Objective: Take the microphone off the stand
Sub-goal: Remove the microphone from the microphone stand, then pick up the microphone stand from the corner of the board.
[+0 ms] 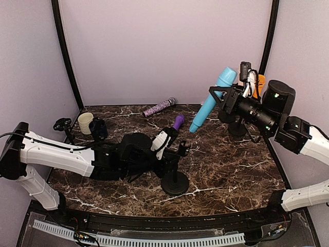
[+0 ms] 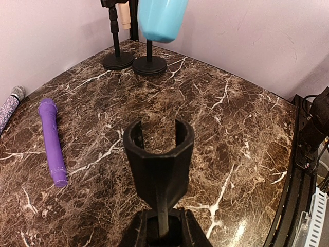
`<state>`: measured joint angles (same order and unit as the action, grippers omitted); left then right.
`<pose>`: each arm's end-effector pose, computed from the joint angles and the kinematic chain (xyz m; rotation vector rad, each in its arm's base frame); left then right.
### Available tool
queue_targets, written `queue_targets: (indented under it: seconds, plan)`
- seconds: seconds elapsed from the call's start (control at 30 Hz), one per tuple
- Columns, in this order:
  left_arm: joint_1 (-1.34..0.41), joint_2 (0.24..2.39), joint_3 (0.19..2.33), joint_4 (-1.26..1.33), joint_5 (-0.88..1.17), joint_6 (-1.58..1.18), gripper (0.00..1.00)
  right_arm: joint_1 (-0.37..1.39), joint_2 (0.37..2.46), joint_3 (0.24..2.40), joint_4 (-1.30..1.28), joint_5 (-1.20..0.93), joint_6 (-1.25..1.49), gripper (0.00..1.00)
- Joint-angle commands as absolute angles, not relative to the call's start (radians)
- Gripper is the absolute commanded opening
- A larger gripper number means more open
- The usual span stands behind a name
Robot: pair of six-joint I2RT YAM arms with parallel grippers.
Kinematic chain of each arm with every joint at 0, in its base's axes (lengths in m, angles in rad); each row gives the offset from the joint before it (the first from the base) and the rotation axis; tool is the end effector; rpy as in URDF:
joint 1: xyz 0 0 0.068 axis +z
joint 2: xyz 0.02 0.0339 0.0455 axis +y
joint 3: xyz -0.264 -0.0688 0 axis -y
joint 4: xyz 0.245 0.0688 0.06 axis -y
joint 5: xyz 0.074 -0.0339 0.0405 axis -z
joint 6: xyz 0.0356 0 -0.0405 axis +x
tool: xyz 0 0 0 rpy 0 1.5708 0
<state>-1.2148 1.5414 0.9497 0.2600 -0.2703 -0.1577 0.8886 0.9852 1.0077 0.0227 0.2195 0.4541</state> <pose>0.1314 -0.3261 0.2553 0.8153 1.7689 -0.6722 0.1487 0.1708 0.4039 -0.1633 1.5880 0.8953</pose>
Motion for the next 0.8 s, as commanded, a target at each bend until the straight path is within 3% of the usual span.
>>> queue_targets:
  seconds: [0.0,0.13,0.43,0.57,0.77]
  plan:
    - [-1.207,1.586,0.939,0.091,-0.295,-0.122,0.17,0.871,0.961,1.007,-0.009,0.333,0.437,0.08]
    - [-1.206,1.597,1.002,0.068,-0.297,-0.104,0.28,0.833,0.968,0.966,-0.043,0.336,0.472,0.07]
    - [-1.206,1.59,1.097,0.066,-0.29,-0.073,0.71,0.75,0.979,0.843,-0.02,0.279,0.559,0.07]
    - [-1.206,1.531,1.039,0.14,-0.283,-0.113,0.78,0.708,0.993,0.79,0.021,0.215,0.602,0.07]
    - [-1.207,1.415,0.859,0.287,-0.29,-0.177,0.79,0.656,1.054,0.747,0.088,0.124,0.657,0.06]
